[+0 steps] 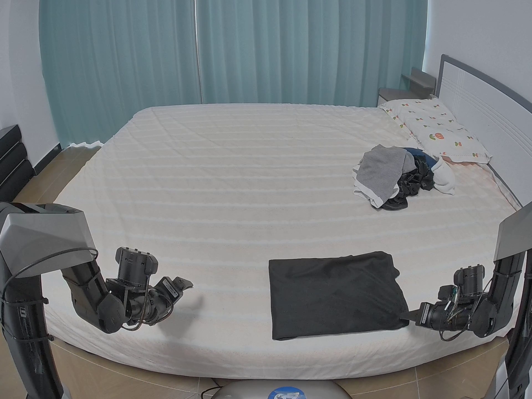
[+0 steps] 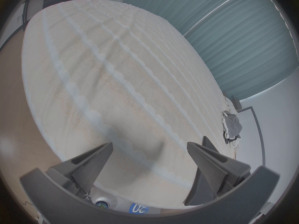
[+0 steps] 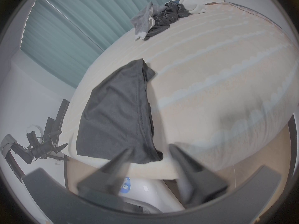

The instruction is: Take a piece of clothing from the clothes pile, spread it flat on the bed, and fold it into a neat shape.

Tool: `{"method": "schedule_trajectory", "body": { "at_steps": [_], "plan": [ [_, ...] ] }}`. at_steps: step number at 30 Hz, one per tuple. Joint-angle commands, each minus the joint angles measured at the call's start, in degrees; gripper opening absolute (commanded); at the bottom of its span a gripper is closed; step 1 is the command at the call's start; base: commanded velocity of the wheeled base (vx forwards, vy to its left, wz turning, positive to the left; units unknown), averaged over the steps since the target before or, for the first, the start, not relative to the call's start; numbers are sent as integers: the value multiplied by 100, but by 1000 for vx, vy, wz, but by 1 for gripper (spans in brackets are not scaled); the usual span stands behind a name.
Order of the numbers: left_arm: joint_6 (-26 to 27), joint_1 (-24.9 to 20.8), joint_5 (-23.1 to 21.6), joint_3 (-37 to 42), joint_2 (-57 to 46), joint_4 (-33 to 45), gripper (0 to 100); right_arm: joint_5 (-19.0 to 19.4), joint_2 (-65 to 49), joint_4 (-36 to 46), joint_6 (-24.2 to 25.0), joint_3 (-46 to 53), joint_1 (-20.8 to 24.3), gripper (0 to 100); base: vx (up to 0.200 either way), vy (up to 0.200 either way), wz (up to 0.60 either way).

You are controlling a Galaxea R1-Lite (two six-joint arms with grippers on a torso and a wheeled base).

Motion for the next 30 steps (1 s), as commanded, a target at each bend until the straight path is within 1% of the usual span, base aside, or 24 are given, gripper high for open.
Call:
{"method": "schedule_trajectory", "body": {
  "at_steps": [1, 2, 3, 4, 7, 9, 10, 11, 12, 13, 17, 21, 23, 25, 30],
  "plan": [
    [-22, 20, 20, 6, -32, -62, 100, 25, -64, -106, 43, -21, -26, 100, 0, 0, 0],
    [-31, 20, 38, 6, -6, -168, 100, 60, -151, -299, 193, -65, -97, 100, 200, 0, 0],
    [-31, 20, 38, 6, -6, -168, 100, 60, -151, -299, 193, -65, -97, 100, 200, 0, 0],
    [-31, 20, 38, 15, 3, -220, 100, 69, -160, -510, 597, -153, -105, 100, 200, 0, 0],
    [-22, 11, 38, 15, 12, -220, 100, 69, -64, -580, 1221, -610, -97, 100, 200, 0, 0],
    [-13, 11, 38, 24, 38, -238, 100, 78, 200, -571, 1546, -1023, -62, 100, 0, 0, 0],
    [-5, 11, 38, 24, 47, -238, 100, 78, 332, -571, 1660, -1199, -44, 100, 0, 0, 0],
    [-5, 11, 38, 24, 47, -238, 100, 78, 332, -571, 1660, -1199, -44, 100, 0, 0, 0],
    [4, 2, 38, 41, 47, -255, 100, 60, 534, -563, 1871, -1577, 18, 100, 0, 0, 0],
    [4, 2, 38, 41, 47, -255, 100, 51, 569, -563, 1950, -1682, 44, 100, 0, 0, 0],
    [13, 2, 47, 24, 82, -255, 100, 78, 771, -528, 2056, -2069, 88, 100, 0, 0, 0],
    [13, 2, 99, 24, 82, -255, 100, 43, 938, -457, 2082, -2535, 246, 100, 0, 0, 0],
    [13, -7, 152, 24, 100, -255, 100, 16, 991, -27, 2091, -2930, 334, 100, 0, 0, 0],
    [13, -7, 152, 24, 109, -255, 100, 16, 991, 202, 2126, -3106, 343, 100, 0, 0, 0],
    [13, -7, 161, 15, 117, -255, 100, 16, 1017, 369, 2205, -3299, 290, 100, 0, 0, 0]
  ]
}}
